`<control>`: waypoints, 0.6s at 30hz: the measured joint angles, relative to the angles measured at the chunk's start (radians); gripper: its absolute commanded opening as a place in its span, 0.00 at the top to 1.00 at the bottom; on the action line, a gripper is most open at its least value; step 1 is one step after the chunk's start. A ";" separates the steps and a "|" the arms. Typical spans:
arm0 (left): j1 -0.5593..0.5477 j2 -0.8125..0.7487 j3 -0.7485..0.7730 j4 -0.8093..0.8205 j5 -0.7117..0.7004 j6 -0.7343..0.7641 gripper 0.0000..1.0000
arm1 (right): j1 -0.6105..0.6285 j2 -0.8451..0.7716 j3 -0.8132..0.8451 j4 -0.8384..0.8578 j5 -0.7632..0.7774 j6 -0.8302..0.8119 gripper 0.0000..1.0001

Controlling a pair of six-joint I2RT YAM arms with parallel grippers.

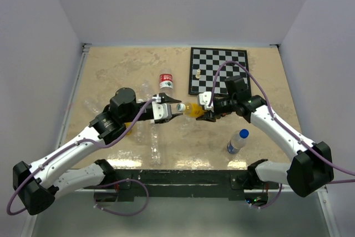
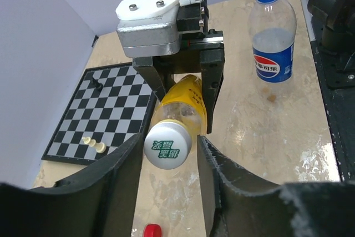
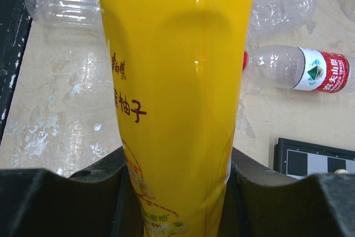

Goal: Unscrew the bottle caps
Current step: Unscrew the bottle cap from the plastic bottle.

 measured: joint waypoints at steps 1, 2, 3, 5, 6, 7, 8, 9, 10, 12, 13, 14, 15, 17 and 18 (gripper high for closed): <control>0.000 0.005 0.000 0.001 0.003 -0.001 0.61 | 0.000 0.000 0.000 0.000 0.000 0.000 1.00; 0.000 0.009 0.000 0.002 0.005 -0.002 0.69 | 0.000 0.000 0.000 0.000 0.000 0.000 1.00; 0.000 0.013 0.002 0.002 0.006 -0.003 0.77 | 0.000 0.000 0.000 -0.002 0.001 -0.004 1.00; 0.000 0.017 0.005 0.001 0.012 -0.012 0.99 | -0.002 0.000 0.000 -0.004 0.001 -0.013 1.00; 0.000 0.018 0.005 0.001 0.013 -0.016 1.00 | -0.002 0.000 0.000 -0.005 0.001 -0.015 1.00; 0.001 0.018 0.006 0.001 0.013 -0.023 1.00 | -0.002 0.000 0.001 -0.007 0.001 -0.016 1.00; 0.002 0.018 0.006 0.002 0.011 -0.029 1.00 | -0.003 0.000 0.001 -0.007 0.001 -0.016 1.00; 0.002 0.018 0.006 0.003 0.008 -0.031 1.00 | -0.003 0.000 0.002 -0.007 0.001 -0.016 1.00; 0.002 0.018 0.006 0.002 0.006 -0.041 1.00 | -0.003 0.000 0.002 -0.010 0.001 -0.016 1.00; 0.002 0.015 0.006 0.002 -0.005 -0.074 1.00 | -0.003 0.000 0.002 -0.014 0.000 -0.016 1.00; 0.002 0.014 0.006 0.002 -0.014 -0.100 1.00 | -0.002 0.000 0.002 -0.015 0.000 -0.014 1.00; 0.002 0.012 0.006 0.001 -0.025 -0.129 1.00 | -0.002 0.000 0.002 -0.016 0.000 -0.014 1.00; 0.000 0.009 0.010 -0.004 -0.049 -0.182 1.00 | -0.002 0.000 0.002 -0.019 -0.001 -0.010 1.00; -0.003 0.002 0.019 -0.016 -0.097 -0.305 1.00 | -0.001 0.000 0.002 -0.018 -0.007 0.001 1.00; -0.005 -0.004 0.021 -0.022 -0.129 -0.383 1.00 | 0.001 0.001 0.004 -0.017 -0.011 0.010 1.00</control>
